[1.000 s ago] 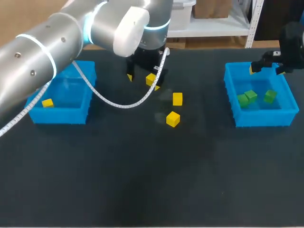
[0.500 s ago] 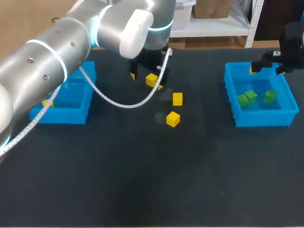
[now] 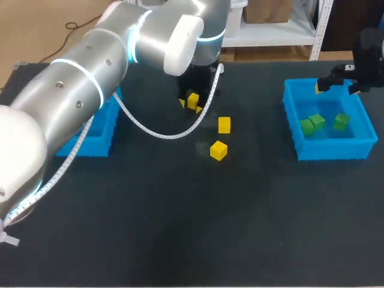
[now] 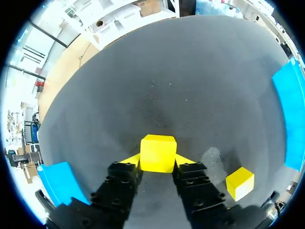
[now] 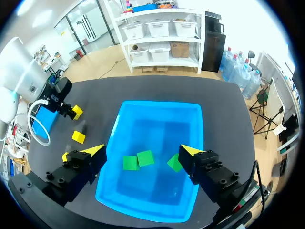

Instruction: Put the green cubes in the right bin and the yellow cubes in the left bin.

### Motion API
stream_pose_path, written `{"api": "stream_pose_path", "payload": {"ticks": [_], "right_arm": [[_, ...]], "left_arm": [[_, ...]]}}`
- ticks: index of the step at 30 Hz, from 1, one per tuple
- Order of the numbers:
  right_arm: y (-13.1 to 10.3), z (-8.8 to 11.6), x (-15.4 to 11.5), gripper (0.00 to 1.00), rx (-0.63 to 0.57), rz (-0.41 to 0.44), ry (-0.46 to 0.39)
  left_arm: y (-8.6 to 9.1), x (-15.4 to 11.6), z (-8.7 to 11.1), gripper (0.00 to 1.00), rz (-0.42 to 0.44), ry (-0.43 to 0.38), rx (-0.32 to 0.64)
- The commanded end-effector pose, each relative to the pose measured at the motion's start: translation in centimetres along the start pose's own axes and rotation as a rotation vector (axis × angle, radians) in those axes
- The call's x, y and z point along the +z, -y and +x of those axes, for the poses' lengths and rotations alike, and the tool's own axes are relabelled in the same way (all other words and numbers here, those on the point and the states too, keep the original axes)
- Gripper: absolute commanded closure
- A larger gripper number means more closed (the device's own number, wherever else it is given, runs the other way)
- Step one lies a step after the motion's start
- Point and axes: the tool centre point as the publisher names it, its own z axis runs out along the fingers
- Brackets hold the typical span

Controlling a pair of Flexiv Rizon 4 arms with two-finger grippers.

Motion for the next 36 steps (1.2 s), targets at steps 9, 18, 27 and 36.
{"api": "stream_pose_path", "payload": {"ticks": [9,18,27,36], "right_arm": [[-0.1,0.2,-0.2,0.0,0.001,0.008,0.007],[-0.1,0.2,-0.2,0.0,0.001,0.008,0.007],[-0.1,0.2,-0.2,0.0,0.001,0.008,0.007],[-0.1,0.2,-0.2,0.0,0.001,0.008,0.007]], "left_arm": [[0.0,-4.5,2.0,1.0,0.006,0.118,0.087],[-5.2,-10.8,7.7,1.0,-0.068,0.22,0.066],[-14.6,-13.7,14.2,1.0,-0.196,0.233,-0.111],[-21.4,-12.7,20.4,1.0,-0.26,0.165,-0.285]]}}
